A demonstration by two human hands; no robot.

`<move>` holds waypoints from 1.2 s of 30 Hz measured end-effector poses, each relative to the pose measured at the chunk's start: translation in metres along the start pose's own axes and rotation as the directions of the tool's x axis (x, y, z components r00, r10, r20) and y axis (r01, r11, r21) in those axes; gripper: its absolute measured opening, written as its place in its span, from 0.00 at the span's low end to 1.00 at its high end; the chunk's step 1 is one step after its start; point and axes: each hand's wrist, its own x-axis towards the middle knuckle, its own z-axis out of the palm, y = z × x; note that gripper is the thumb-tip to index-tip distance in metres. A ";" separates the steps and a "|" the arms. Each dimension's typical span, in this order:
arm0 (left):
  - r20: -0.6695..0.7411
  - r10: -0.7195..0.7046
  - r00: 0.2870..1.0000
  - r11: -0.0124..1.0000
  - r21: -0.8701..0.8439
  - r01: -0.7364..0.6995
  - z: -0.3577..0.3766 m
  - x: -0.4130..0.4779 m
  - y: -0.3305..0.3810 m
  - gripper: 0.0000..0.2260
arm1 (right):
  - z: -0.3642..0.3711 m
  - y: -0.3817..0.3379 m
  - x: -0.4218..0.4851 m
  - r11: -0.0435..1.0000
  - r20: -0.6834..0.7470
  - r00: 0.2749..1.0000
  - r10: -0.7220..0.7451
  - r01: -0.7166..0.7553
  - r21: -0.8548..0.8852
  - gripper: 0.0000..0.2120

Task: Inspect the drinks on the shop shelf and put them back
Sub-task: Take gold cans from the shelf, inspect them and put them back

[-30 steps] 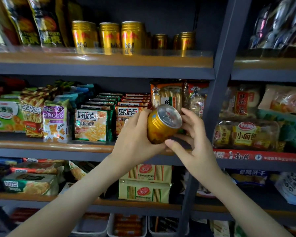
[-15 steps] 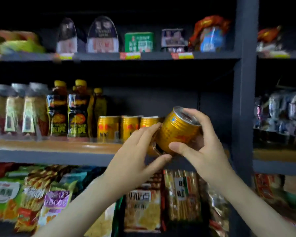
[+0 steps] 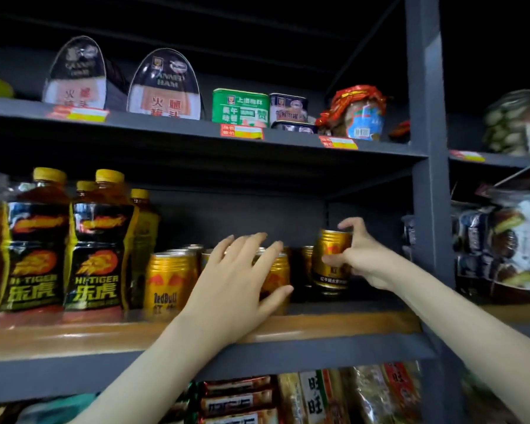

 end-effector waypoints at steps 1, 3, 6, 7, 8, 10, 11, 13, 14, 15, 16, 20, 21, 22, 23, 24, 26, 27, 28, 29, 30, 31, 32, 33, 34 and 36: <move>0.003 0.001 1.000 1.000 -0.005 -0.001 0.002 0.000 0.000 0.27 | 0.002 0.001 0.005 0.999 0.006 0.999 0.038 -0.038 -0.032 0.32; 0.010 -0.006 1.000 1.000 -0.012 0.007 0.004 -0.001 -0.002 0.27 | 0.007 0.005 0.014 0.987 0.015 0.993 0.115 -0.112 -0.111 0.31; 0.017 -0.003 1.000 1.000 -0.006 0.003 0.007 -0.002 -0.004 0.27 | 0.011 0.016 0.024 0.955 0.030 0.976 0.215 -0.204 -0.215 0.32; 0.017 0.000 1.000 1.000 -0.005 0.000 0.007 -0.002 -0.004 0.27 | 0.010 0.019 0.027 0.944 0.038 0.971 0.238 -0.222 -0.245 0.33; 0.015 0.003 1.000 1.000 -0.002 -0.003 0.007 -0.002 -0.004 0.27 | 0.008 0.020 0.028 0.931 0.050 0.965 0.258 -0.235 -0.278 0.36; 0.010 0.010 1.000 1.000 0.007 -0.010 0.008 -0.002 -0.004 0.27 | 0.007 0.015 0.030 0.868 0.073 0.956 0.283 -0.223 -0.443 0.44; 0.009 0.012 1.000 1.000 0.010 -0.012 0.007 -0.001 -0.004 0.27 | 0.007 0.010 0.031 0.790 0.063 0.955 0.288 -0.200 -0.580 0.46; 0.000 0.014 1.000 1.000 0.015 -0.014 0.007 -0.002 -0.003 0.26 | 0.009 -0.003 0.030 0.589 0.036 0.960 0.279 -0.141 -0.796 0.45; -0.007 0.015 1.000 1.000 0.016 -0.014 0.007 -0.003 -0.003 0.26 | 0.010 -0.007 0.031 0.494 0.032 0.963 0.267 -0.109 -0.863 0.43; -0.013 0.014 1.000 1.000 0.015 -0.014 0.007 -0.003 -0.004 0.25 | 0.011 -0.010 0.032 0.416 0.035 0.966 0.256 -0.078 -0.906 0.39; -0.018 0.013 1.000 1.000 0.014 -0.013 0.007 -0.004 -0.004 0.25 | 0.010 -0.011 0.035 0.365 0.041 0.967 0.251 -0.055 -0.929 0.35; -0.035 0.009 0.999 1.000 0.026 -0.008 0.006 -0.005 -0.003 0.24 | 0.003 -0.006 0.041 0.400 0.076 0.964 0.256 -0.034 -0.916 0.43; -0.040 0.010 0.999 0.999 0.033 -0.009 0.006 -0.004 -0.001 0.24 | 0.001 -0.005 0.041 0.473 0.120 0.961 0.248 -0.012 -0.881 0.47; -0.046 0.013 0.999 0.999 0.041 -0.011 0.005 -0.004 0.000 0.24 | 0.000 -0.005 0.041 0.542 0.173 0.960 0.219 0.028 -0.840 0.50; -0.053 0.016 0.998 0.999 0.051 -0.014 0.005 -0.003 0.001 0.24 | 0.001 -0.005 0.040 0.587 0.221 0.961 0.166 0.084 -0.805 0.51; -0.057 0.020 0.998 0.998 0.059 -0.017 0.004 -0.002 0.002 0.24 | 0.003 -0.004 0.040 0.582 0.253 0.961 0.111 0.143 -0.800 0.52; -0.058 0.023 0.998 0.998 0.064 -0.019 0.003 -0.002 0.003 0.24 | 0.008 0.001 0.043 0.525 0.282 0.959 0.033 0.223 -0.821 0.51; -0.060 0.021 0.998 0.998 0.067 -0.017 0.003 -0.003 0.003 0.24 | 0.010 0.003 0.045 0.518 0.282 0.959 0.022 0.231 -0.824 0.49; -0.060 0.018 0.998 0.997 0.072 -0.013 0.002 -0.003 0.003 0.24 | 0.011 0.004 0.047 0.517 0.278 0.960 0.016 0.230 -0.824 0.48; -0.060 0.016 0.998 0.997 0.077 -0.011 0.002 -0.004 0.004 0.24 | 0.011 0.005 0.047 0.511 0.278 0.960 0.009 0.235 -0.827 0.47; -0.059 0.016 0.998 0.997 0.081 -0.011 0.002 -0.004 0.004 0.24 | 0.011 0.005 0.047 0.505 0.283 0.959 -0.002 0.245 -0.828 0.44; -0.060 0.017 0.998 0.996 0.084 -0.012 0.003 -0.004 0.005 0.24 | 0.010 0.005 0.045 0.502 0.289 0.957 -0.016 0.257 -0.825 0.42; -0.060 0.016 0.998 0.996 0.083 -0.011 0.003 -0.004 0.005 0.24 | 0.010 0.004 0.043 0.500 0.296 0.955 -0.032 0.272 -0.822 0.38; -0.060 0.013 0.998 0.997 0.081 -0.008 0.003 -0.005 0.006 0.24 | 0.010 0.004 0.042 0.495 0.301 0.952 -0.045 0.283 -0.821 0.36; -0.059 0.009 0.998 0.997 0.078 -0.004 0.003 -0.005 0.006 0.24 | 0.009 0.004 0.040 0.490 0.302 0.952 -0.050 0.287 -0.823 0.34; -0.056 0.003 0.998 0.998 0.070 0.001 0.003 -0.005 0.006 0.24 | 0.008 0.003 0.038 0.490 0.301 0.952 -0.049 0.286 -0.823 0.34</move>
